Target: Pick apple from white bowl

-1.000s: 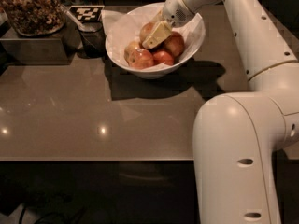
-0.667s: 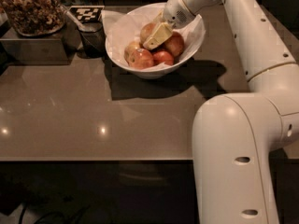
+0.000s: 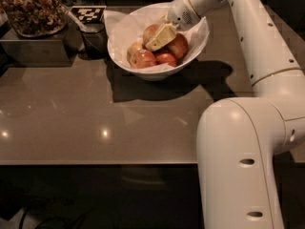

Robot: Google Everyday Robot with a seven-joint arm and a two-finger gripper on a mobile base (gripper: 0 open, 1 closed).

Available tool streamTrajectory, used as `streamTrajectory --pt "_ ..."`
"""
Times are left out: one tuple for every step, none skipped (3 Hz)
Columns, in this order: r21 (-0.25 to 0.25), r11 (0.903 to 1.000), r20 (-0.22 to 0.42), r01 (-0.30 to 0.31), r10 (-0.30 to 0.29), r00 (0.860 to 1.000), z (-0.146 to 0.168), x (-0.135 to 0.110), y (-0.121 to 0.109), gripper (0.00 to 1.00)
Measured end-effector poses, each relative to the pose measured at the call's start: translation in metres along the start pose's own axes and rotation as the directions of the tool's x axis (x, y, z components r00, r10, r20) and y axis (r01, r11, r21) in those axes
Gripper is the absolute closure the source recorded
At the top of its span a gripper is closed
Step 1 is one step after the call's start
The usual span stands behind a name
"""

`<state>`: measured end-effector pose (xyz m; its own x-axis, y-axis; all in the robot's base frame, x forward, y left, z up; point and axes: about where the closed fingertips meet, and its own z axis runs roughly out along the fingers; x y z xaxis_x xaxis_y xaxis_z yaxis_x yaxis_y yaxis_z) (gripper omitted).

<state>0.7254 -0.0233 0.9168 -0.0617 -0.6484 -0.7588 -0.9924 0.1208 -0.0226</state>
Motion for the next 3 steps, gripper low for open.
streamTrajectory --pt "-0.072 0.9972 0.1 0.016 -0.009 0.995 -0.014 -0.028 0.024 1.0" --pt "-0.093 0.9955 0.143 0.022 -0.008 0.99 -0.039 -0.054 0.045 1.0" --pt "-0.088 0.9961 0.149 -0.009 0.022 0.989 -0.064 -0.06 0.061 1.0"
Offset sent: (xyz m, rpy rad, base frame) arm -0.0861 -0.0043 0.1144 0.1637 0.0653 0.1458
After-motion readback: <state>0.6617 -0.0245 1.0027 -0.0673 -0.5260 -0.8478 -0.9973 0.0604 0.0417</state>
